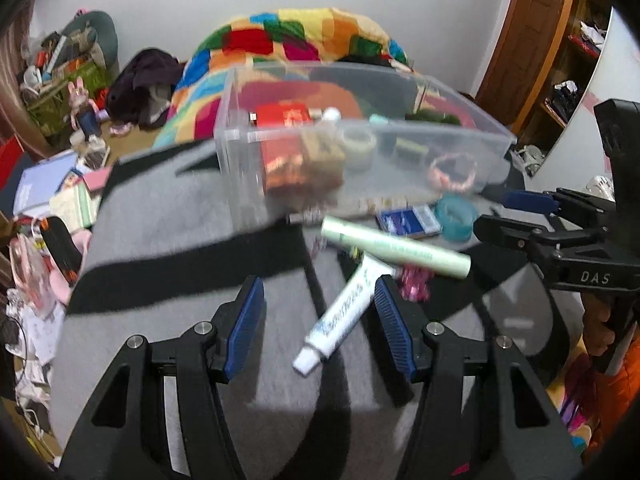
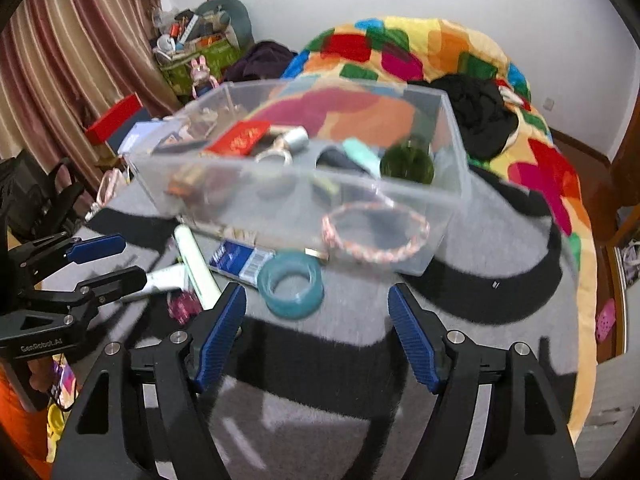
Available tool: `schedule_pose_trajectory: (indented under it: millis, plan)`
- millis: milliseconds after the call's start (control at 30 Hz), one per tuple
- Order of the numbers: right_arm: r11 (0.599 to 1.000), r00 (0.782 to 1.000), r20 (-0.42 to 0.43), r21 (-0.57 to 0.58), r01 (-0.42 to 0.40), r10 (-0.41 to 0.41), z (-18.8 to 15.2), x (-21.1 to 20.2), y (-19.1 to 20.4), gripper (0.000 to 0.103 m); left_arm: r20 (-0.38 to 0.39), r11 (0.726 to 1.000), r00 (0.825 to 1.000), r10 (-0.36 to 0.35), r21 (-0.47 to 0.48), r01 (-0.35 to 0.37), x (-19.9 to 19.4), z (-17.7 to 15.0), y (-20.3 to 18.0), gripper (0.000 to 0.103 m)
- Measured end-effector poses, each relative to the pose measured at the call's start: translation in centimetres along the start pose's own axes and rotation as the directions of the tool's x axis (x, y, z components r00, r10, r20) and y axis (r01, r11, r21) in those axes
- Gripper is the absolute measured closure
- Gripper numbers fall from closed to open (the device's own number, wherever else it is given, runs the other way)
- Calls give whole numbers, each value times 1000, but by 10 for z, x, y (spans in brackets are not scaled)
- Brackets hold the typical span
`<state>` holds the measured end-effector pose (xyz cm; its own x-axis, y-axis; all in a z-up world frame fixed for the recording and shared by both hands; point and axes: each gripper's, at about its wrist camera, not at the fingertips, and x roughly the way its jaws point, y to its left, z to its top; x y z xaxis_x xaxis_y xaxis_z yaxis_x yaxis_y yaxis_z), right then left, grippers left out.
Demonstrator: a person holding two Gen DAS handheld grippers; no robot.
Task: Organize objects
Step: 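Grasp the white toothpaste tube with the left tool while the right tool grasps the blue tape roll, then lower the toothpaste tube and tape roll into the clear box, open both tools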
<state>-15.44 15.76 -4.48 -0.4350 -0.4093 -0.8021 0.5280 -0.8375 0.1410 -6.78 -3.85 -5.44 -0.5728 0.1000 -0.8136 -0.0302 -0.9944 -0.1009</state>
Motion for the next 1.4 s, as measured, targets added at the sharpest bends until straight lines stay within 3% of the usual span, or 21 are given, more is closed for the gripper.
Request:
schedule_pose_trajectory:
  millis: [200, 267, 300, 367, 533, 600, 900, 1400]
  plan:
    - [1000, 1000, -20, -21, 8, -9, -7, 12, 8, 33, 3, 1000, 1000, 8, 26, -9, 3, -12, -6, 46]
    - [999, 1000, -16, -29, 18, -18, -6, 15, 10, 33, 11, 1000, 1000, 6, 29, -7, 5, -11, -7, 50]
    - [999, 1000, -19, -28, 18, -19, -4, 17, 11, 33, 18, 999, 1000, 16, 35, -17, 5, -11, -9, 57]
    - [1000, 1000, -20, -24, 15, -16, -1, 20, 12, 39, 31, 998, 999, 37, 55, -38, 6, -12, -13, 63]
    - [999, 999, -35, -34, 8, -9, 3, 27, 15, 66, 44, 995, 998, 54, 86, -58, 1, -19, -21, 84]
    - [999, 1000, -24, -43, 7, -8, 2, 26, 17, 67, 52, 993, 996, 67, 96, -72, -2, -23, -23, 88]
    - [998, 1000, 19, -58, 23, -22, -6, 12, 20, 67, 101, 994, 991, 85, 58, -91, -25, -28, -15, 88]
    - [1000, 991, 136, 12, 0, -1, 3, -35, 9, 67, 242, 999, 969, 43, -12, -41, -57, 10, -11, 88]
